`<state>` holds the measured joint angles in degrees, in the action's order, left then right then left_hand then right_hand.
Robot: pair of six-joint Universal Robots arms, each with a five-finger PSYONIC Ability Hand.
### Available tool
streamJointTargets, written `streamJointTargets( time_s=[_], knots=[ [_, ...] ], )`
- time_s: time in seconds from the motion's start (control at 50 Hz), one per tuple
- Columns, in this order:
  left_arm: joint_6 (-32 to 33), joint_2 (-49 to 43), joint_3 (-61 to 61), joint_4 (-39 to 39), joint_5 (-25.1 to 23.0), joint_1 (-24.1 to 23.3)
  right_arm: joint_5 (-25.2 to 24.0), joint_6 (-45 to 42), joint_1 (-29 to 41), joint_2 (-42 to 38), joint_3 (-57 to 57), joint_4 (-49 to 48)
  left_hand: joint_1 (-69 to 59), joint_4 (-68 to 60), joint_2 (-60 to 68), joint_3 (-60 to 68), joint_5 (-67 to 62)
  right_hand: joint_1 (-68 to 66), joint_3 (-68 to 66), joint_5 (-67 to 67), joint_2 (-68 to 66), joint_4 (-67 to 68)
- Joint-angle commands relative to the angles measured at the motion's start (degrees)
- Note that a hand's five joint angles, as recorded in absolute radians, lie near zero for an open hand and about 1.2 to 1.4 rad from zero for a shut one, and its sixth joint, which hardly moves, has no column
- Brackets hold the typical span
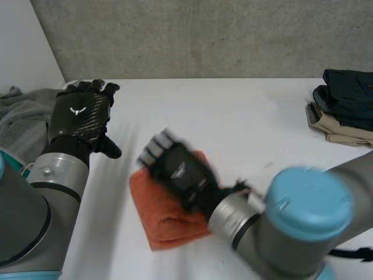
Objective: Fold the laundry.
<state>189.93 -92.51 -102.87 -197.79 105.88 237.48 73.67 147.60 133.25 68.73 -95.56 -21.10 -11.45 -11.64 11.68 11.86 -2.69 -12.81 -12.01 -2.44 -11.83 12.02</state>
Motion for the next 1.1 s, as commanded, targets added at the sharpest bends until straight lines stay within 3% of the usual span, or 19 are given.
streamJointTargets(
  time_s=[0.02,0.08,0.18,0.32,0.46,0.62,0.78,0.9,1.0,1.1],
  knots=[
    [-5.0,-3.7,3.5,0.2,-6.1,-4.5,3.7,23.6,-10.7,3.9,6.2,14.3,-0.8,-0.6,0.5,0.4,0.5,2.8,2.0,2.4,1.8,-2.0],
    [-7.5,-7.0,5.7,1.3,-6.3,-7.8,2.0,28.1,-11.6,-0.2,11.1,22.5,-2.0,-1.8,1.7,1.5,-0.7,2.8,2.0,2.4,1.8,-2.0],
    [-10.6,-14.2,9.6,8.2,-4.2,-10.5,-1.2,26.3,-11.4,-8.2,18.5,30.6,-6.5,-6.3,6.3,6.1,-5.3,2.8,2.0,2.4,1.8,-2.0],
    [-10.2,-19.2,9.4,13.3,4.7,-10.8,-4.4,24.4,-11.2,-14.1,22.5,32.5,-5.7,-5.5,5.4,5.3,-4.4,2.8,2.0,2.4,1.8,-2.0],
    [-8.8,-22.1,8.1,13.7,6.7,-10.5,-2.5,20.1,-10.9,-18.4,22.6,32.1,-5.7,-5.5,5.4,5.3,-4.4,2.8,2.0,2.4,1.8,-2.0],
    [-3.8,-24.0,7.4,13.7,6.7,-10.4,4.1,13.5,-10.4,-18.1,22.2,29.2,-5.5,-5.3,5.3,5.1,-4.3,2.8,2.0,2.4,1.8,-2.0],
    [-3.6,-17.0,11.5,13.4,6.5,-10.3,4.5,13.5,-10.5,-8.3,16.9,22.2,-5.3,-5.1,5.1,4.9,-4.1,2.8,2.0,2.4,1.8,-2.0],
    [-3.4,-11.8,14.6,13.1,2.6,-10.3,3.8,13.2,-9.5,-1.6,9.7,17.9,-4.1,-4.0,3.9,3.7,-2.9,2.8,2.0,2.4,1.8,-2.0],
    [-3.3,-9.2,15.7,13.0,-7.2,-8.9,2.0,10.4,-6.1,0.7,-1.4,9.3,-4.0,-3.8,3.7,3.6,-2.7,2.8,2.0,2.4,1.8,-2.0],
    [-3.7,-8.6,15.4,13.1,-13.1,-6.5,2.0,6.6,-2.2,0.4,-9.3,1.4,-3.6,-3.5,3.4,3.2,-2.4,2.8,2.0,2.4,1.8,-2.0]
  ],
)
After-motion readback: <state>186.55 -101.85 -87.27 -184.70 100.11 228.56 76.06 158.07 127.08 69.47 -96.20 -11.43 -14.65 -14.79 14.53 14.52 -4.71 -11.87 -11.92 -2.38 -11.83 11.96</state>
